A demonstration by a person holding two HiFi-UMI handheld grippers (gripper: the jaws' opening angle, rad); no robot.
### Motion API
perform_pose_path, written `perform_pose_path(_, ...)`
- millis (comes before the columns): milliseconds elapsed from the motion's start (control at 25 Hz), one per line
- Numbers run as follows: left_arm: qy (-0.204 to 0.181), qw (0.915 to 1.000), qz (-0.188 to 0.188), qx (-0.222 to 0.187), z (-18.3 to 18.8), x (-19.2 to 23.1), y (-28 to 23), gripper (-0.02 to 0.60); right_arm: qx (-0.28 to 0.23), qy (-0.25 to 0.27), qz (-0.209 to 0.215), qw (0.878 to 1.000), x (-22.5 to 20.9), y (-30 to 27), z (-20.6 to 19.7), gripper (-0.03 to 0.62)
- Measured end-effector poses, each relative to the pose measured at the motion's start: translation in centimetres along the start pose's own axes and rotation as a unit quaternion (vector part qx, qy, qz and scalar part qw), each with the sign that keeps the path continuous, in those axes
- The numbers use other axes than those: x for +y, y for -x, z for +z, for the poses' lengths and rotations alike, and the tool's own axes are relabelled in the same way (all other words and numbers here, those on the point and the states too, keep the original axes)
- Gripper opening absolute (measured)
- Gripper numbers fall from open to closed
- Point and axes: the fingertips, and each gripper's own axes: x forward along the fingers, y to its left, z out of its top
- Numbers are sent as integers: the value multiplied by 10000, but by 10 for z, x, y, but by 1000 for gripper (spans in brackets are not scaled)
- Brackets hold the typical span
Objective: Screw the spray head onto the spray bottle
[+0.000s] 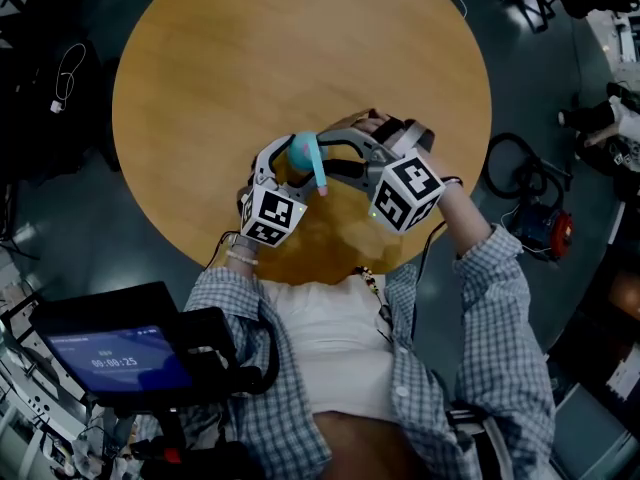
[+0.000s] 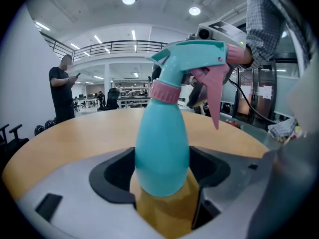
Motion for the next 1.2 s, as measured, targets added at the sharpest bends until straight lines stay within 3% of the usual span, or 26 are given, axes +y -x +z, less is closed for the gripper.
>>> perform_pose_path(200,5,10000,-13,7,0,0,1,347,-134,-6,199,9997,-3,-6,3,126)
perform_pose_path(320,-24,10000,-35,13,0,-1,1,347,-390,-937,484,9937,-6,-4,2,121)
perform_pose_path(440,-28,10000,-48,8,1,-1,1,347,-615,-2155,758,9716,-12,-4,1,121)
perform_pose_path(560,-35,10000,-37,17,0,-1,1,347,-623,-2732,897,9557,-12,-7,2,121)
perform_pose_path(720,-12,10000,16,22,1,-1,1,347,-587,-3411,362,9375,-13,-6,1,120)
perform_pose_path(840,61,9999,114,3,2,0,0,347,-386,-4180,-672,9052,-18,-5,-3,120)
perform_pose_path(1000,83,9995,320,5,3,2,0,347,14,-5075,-2296,8305,-19,-3,-6,120)
perform_pose_path(1120,105,9992,380,23,3,1,-2,347,198,-5477,-3032,7795,-19,-2,-10,121)
perform_pose_path(1200,147,9991,388,25,2,2,-2,347,330,-5524,-3265,7663,-19,-3,-10,121)
